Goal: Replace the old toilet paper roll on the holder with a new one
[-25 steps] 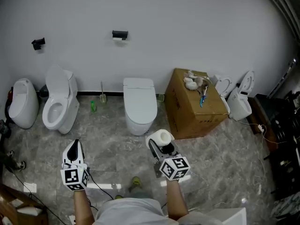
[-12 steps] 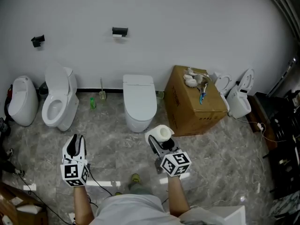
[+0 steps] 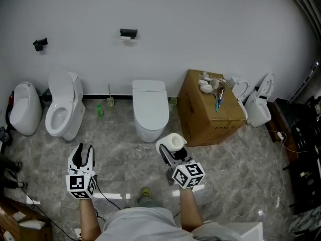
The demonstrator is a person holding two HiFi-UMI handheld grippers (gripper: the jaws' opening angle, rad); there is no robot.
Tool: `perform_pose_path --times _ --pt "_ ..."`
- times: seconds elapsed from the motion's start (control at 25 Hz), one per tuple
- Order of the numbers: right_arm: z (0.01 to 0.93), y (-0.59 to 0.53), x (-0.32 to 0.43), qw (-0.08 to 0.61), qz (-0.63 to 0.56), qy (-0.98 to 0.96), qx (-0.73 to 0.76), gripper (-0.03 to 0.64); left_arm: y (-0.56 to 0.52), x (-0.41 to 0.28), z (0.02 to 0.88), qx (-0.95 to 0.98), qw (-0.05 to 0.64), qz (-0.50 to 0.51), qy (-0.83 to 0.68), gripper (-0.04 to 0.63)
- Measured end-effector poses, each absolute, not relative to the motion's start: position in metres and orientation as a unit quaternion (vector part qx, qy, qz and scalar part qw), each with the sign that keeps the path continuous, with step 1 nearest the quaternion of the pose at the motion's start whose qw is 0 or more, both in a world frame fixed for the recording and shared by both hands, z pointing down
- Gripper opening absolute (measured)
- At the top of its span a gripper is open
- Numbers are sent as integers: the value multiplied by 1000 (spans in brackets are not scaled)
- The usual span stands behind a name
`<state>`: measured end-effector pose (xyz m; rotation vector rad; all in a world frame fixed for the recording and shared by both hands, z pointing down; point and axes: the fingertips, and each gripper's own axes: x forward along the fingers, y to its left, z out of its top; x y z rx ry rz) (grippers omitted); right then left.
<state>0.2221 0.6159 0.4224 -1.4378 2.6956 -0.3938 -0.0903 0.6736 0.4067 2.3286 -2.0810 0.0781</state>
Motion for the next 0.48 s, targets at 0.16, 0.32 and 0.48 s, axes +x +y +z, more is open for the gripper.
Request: perform_pose_path --times 0.16,0.32,0.48 --pt "423 602 225 32 -127 875 -466 296 661 -86 407 745 9 28 -666 161" --pt "424 588 225 30 -129 877 -462 296 649 -82 408 744 9 31 -668 161" --pt "427 571 224 28 -133 879 -458 296 634 -78 412 742 12 35 -670 161"
